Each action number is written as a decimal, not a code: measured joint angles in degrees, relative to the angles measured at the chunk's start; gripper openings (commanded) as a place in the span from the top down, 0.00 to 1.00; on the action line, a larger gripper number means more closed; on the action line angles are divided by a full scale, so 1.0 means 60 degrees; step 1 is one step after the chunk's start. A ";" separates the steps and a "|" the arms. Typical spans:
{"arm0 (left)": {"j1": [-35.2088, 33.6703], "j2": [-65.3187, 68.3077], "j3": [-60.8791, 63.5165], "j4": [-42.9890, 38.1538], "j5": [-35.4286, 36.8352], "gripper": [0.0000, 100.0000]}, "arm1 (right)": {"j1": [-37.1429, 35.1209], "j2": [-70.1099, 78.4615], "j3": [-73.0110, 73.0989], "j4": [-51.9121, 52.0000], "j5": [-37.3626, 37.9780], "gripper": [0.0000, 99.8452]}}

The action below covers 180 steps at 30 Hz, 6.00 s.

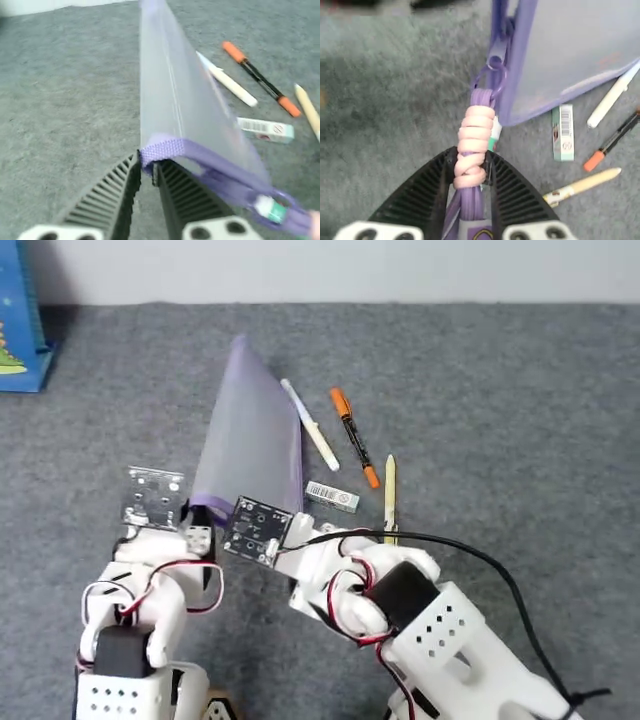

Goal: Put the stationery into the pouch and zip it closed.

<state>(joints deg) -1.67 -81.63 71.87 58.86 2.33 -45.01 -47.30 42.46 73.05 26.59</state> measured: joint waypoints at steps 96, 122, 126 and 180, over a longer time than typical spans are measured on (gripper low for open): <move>-0.0425 0.0044 0.0249 0.0469 -0.0777 0.99 | 0.2930 -0.3619 -0.1656 0.2637 0.1231 0.99; -0.0777 0.3722 -0.6623 0.5040 -0.1245 0.99 | 0.3956 -0.2330 -0.3692 0.3678 -0.0542 0.75; -0.0777 0.4205 -0.7634 0.5509 -0.1084 0.99 | 0.4850 -0.0835 -0.3692 0.3473 -0.0586 0.75; -0.0821 0.5099 -0.8073 0.5846 -0.0425 0.99 | 0.6037 1.1194 -0.7297 0.1128 -0.2608 0.99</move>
<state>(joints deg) -6.59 -51.03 23.43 93.93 -0.22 -8.79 19.87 -1.32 79.82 10.95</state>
